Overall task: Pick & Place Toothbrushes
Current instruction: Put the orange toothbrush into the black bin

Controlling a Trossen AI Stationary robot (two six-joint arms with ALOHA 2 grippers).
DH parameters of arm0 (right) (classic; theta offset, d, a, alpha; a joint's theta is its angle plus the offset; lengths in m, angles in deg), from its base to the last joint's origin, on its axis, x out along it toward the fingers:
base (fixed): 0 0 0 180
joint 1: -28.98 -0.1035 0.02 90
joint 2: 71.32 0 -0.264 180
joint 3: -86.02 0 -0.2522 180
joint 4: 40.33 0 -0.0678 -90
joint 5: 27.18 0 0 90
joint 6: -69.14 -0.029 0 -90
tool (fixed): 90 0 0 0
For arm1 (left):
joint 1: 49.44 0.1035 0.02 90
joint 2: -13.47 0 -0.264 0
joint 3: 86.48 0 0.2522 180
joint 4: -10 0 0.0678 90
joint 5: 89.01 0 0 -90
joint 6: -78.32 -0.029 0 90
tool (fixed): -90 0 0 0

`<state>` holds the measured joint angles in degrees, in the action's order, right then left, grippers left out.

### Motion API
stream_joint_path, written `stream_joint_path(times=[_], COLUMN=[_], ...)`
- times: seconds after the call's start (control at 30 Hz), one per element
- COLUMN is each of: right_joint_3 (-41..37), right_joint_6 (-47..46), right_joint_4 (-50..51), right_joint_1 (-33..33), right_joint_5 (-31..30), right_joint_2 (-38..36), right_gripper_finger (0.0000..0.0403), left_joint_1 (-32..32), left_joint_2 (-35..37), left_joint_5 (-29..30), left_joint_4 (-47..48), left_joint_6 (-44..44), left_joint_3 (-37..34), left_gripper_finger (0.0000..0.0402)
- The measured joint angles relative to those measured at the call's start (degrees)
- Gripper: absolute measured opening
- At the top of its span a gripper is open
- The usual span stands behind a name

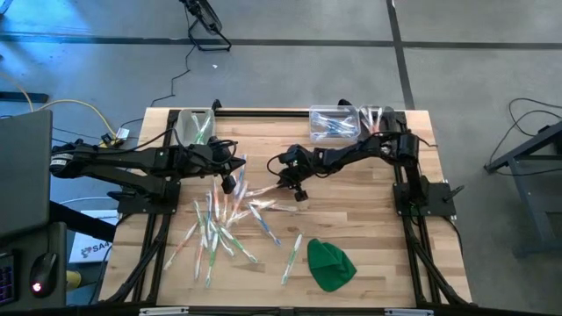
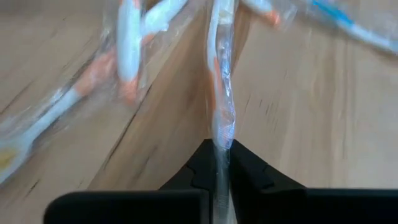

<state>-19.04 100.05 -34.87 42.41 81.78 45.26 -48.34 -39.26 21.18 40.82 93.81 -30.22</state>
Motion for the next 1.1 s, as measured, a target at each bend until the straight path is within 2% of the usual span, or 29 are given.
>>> stream_joint_path(times=[0.43, 0.67, 0.83, 1.1], right_joint_3=[-0.12, -0.05, -0.08, -0.06], right_joint_6=[2.45, -2.73, -5.94, -11.99], right_joint_4=[19.65, 26.92, 28.64, 24.64], right_joint_1=[1.47, 3.53, 4.72, 7.07], right_joint_5=[-3.39, -13.2, -17.1, -17.61], right_joint_2=[-14.47, -22.07, -24.5, -24.43], right_gripper_finger=[0.0017, 0.0017, 0.0021, 0.002], left_joint_1=[0.0, -0.02, 0.0, 0.0], left_joint_2=[0.0, 0.0, 0.02, 0.0], left_joint_5=[-0.09, -0.14, -0.15, -0.17], left_joint_4=[0.69, 0.63, 0.76, 2.08], left_joint_6=[-0.22, -0.22, -0.22, -0.24], left_joint_3=[0.0, 0.0, 0.0, 0.0], left_gripper_finger=[0.0, 0.0, 0.0, 0.0])
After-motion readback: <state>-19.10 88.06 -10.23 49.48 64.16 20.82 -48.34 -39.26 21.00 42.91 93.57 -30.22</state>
